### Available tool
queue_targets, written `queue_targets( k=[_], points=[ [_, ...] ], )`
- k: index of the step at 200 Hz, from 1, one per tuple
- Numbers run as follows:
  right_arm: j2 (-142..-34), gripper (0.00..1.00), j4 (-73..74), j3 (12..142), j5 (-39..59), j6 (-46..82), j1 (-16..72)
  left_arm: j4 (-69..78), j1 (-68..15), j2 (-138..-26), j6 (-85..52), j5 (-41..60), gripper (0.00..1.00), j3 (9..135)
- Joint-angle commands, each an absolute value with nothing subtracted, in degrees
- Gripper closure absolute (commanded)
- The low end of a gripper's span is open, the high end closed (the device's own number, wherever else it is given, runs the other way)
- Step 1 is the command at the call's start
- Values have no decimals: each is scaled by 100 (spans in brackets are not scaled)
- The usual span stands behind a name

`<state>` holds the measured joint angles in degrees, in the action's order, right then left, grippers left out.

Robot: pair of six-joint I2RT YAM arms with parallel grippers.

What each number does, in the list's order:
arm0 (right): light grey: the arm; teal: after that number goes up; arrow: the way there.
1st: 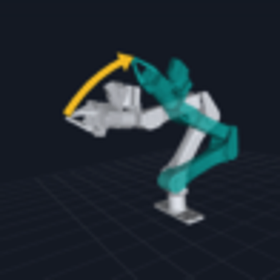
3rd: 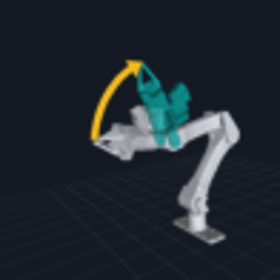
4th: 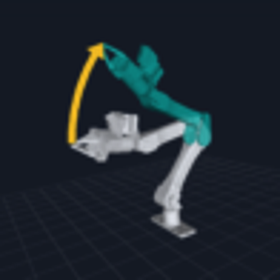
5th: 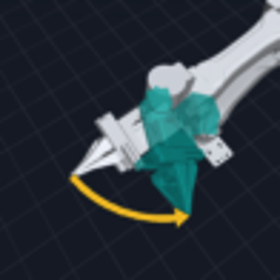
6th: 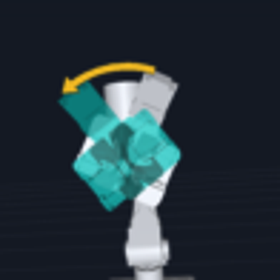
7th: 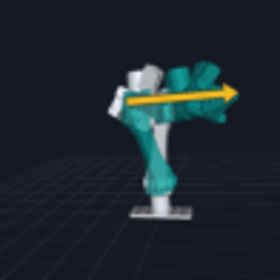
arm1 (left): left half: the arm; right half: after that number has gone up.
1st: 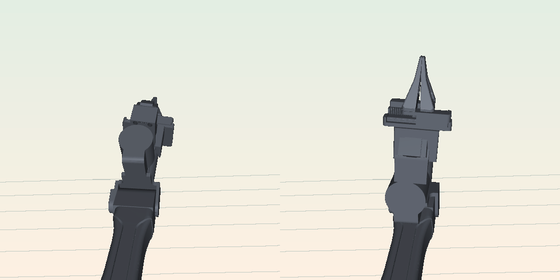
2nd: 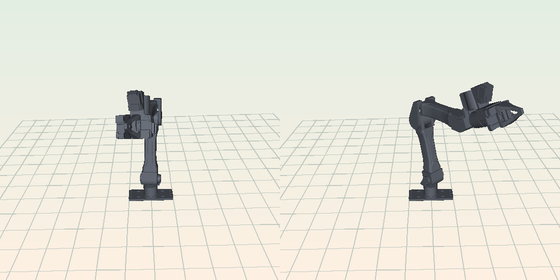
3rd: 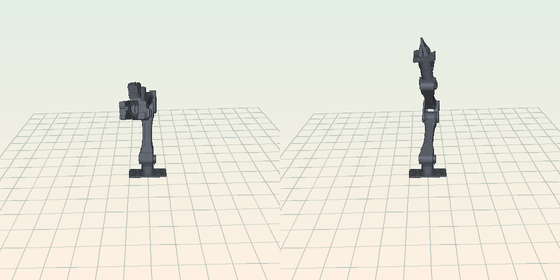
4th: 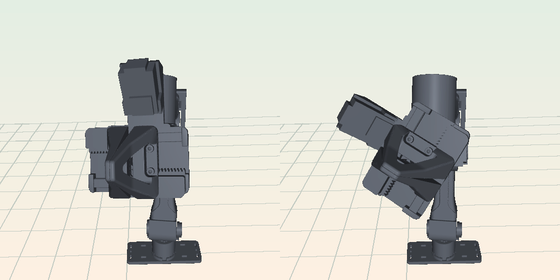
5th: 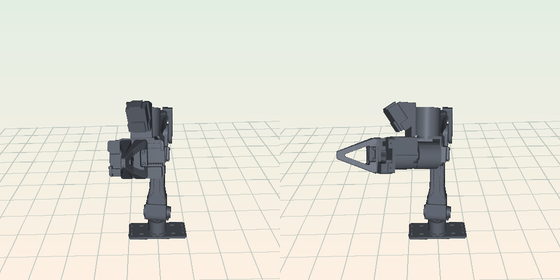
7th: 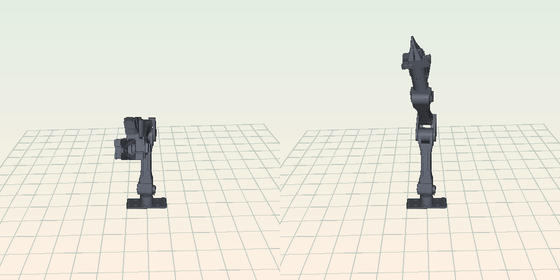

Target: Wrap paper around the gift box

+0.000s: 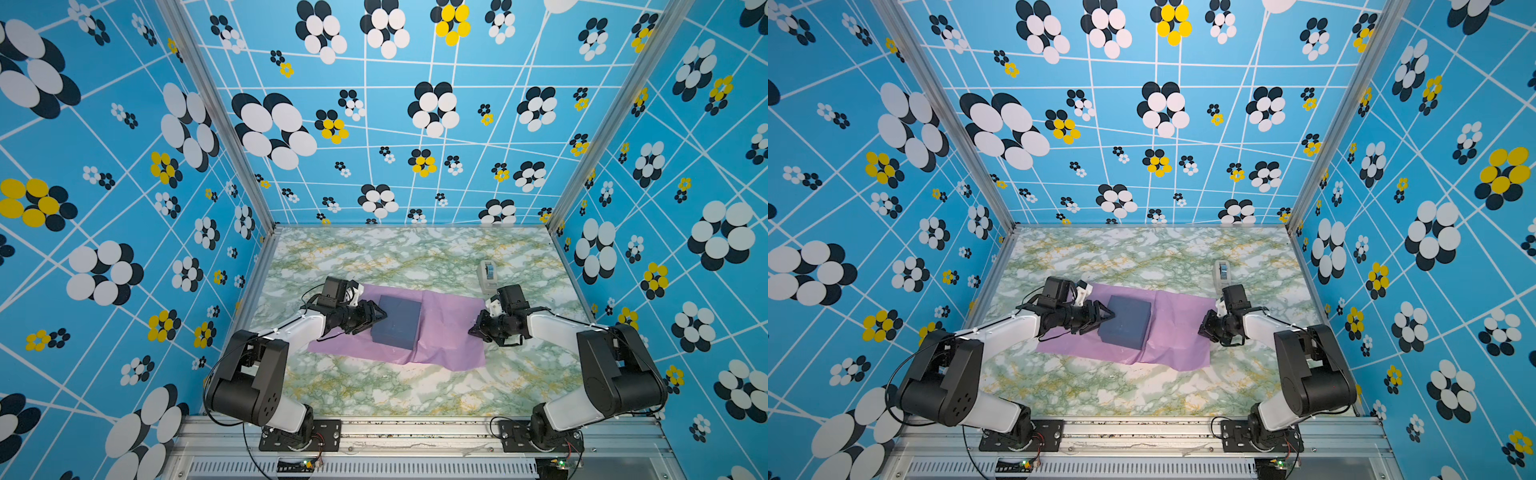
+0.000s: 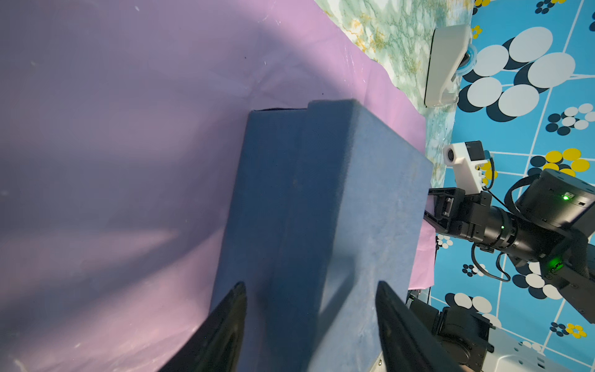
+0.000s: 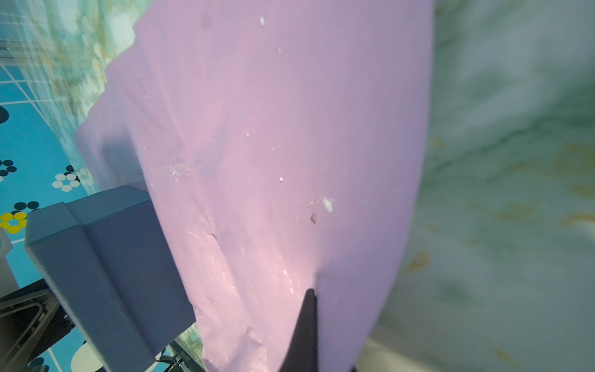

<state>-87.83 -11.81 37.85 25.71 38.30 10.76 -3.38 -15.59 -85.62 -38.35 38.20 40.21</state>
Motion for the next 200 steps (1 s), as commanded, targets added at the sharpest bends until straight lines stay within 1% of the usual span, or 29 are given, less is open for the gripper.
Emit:
queue_targets(
  k=[1,48,200],
  points=[
    [-8686,100,-1416,3753,2314,3866,1125,-80,-1681,-8612,-3928,3953,36,3922],
    [-8603,100,-2221,4020,1622,3542,1125,120,-1712,-8455,-3942,4009,35,3826],
    [-8718,100,-2049,4017,1670,3535,1236,448,-1875,-8202,-4367,4050,35,3452]
  ],
)
